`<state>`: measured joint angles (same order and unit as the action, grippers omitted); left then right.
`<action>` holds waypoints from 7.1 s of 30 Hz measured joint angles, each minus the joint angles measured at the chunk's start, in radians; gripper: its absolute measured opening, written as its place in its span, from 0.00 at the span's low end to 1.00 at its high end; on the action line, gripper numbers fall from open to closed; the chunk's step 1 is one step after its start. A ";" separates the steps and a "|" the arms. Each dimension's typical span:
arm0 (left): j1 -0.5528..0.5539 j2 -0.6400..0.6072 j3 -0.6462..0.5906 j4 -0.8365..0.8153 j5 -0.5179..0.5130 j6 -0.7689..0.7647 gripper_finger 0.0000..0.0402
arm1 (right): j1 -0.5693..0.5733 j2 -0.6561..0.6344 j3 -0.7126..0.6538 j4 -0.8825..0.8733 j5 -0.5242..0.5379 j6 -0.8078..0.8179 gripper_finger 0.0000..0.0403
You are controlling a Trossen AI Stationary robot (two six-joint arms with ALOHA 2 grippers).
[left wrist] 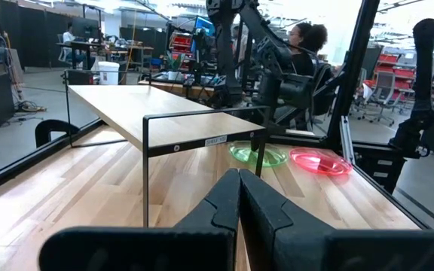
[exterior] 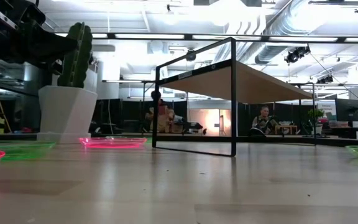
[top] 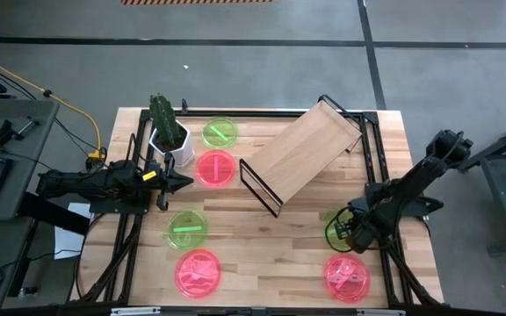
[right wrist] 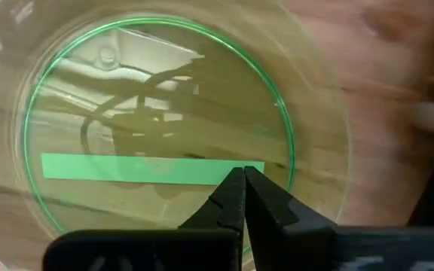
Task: Place and stack plates onto a shelf
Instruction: Put the bottom right green plate on the shelf
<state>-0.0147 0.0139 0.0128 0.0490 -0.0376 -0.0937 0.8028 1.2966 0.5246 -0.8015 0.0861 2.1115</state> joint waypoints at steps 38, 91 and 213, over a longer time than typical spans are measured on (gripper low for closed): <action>0.000 0.000 0.000 -0.001 0.000 0.000 0.00 | 0.017 0.012 0.066 -0.203 0.303 -0.062 0.24; 0.000 0.000 0.000 -0.001 0.000 0.000 0.00 | 0.094 -0.381 -0.088 0.376 0.347 -0.359 0.00; 0.000 0.000 0.000 0.000 0.000 0.000 0.00 | -1.379 -0.001 0.393 0.235 0.360 -1.488 0.00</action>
<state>-0.0145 0.0136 0.0128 0.0486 -0.0372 -0.0937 -0.5762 1.2958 0.9177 -0.5667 0.4462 0.6232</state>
